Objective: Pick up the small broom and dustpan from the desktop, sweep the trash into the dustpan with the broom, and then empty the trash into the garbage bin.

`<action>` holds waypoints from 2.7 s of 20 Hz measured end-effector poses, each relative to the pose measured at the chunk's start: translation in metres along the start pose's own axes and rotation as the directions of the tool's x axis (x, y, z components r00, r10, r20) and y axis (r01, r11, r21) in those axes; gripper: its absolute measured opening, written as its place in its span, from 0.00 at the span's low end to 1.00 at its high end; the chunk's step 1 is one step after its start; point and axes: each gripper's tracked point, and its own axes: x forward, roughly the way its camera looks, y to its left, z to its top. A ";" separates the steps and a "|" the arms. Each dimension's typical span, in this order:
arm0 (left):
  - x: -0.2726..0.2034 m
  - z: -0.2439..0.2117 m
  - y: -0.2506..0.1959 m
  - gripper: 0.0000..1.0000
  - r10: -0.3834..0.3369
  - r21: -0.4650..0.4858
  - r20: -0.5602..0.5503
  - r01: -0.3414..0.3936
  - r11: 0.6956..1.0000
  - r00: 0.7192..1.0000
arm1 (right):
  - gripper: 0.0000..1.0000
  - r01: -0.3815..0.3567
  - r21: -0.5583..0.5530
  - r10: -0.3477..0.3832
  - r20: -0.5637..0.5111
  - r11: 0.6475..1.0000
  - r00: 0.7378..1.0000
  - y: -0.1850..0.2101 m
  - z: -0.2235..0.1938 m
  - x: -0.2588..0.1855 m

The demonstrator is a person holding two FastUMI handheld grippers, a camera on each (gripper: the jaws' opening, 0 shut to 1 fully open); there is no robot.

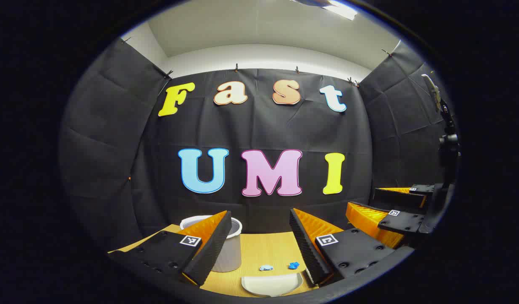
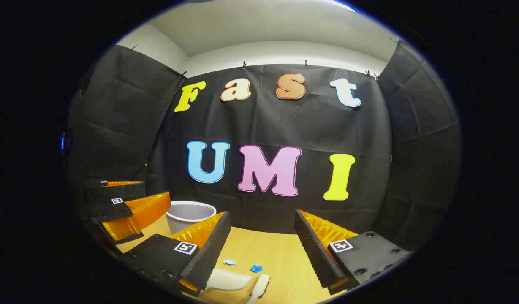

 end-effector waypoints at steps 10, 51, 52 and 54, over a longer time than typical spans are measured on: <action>-0.003 0.003 0.001 0.81 -0.015 0.032 0.019 0.015 0.999 1.000 | 0.97 -0.008 -0.008 0.008 0.006 1.000 1.000 0.011 -0.001 0.001; 0.017 -0.115 -0.033 0.81 -0.223 -0.169 -0.397 0.168 0.971 0.890 | 0.96 0.008 0.065 0.008 -0.237 0.998 0.971 0.005 -0.084 0.027; 0.007 -0.138 -0.031 0.81 -0.239 -0.214 -0.489 0.151 0.965 0.839 | 0.96 0.013 0.101 0.018 -0.295 0.995 0.955 0.005 -0.101 0.029; 0.008 -0.193 -0.029 0.82 -0.262 -0.291 -0.635 0.090 0.953 0.727 | 0.96 0.038 0.159 0.034 -0.428 0.987 0.903 0.002 -0.139 0.032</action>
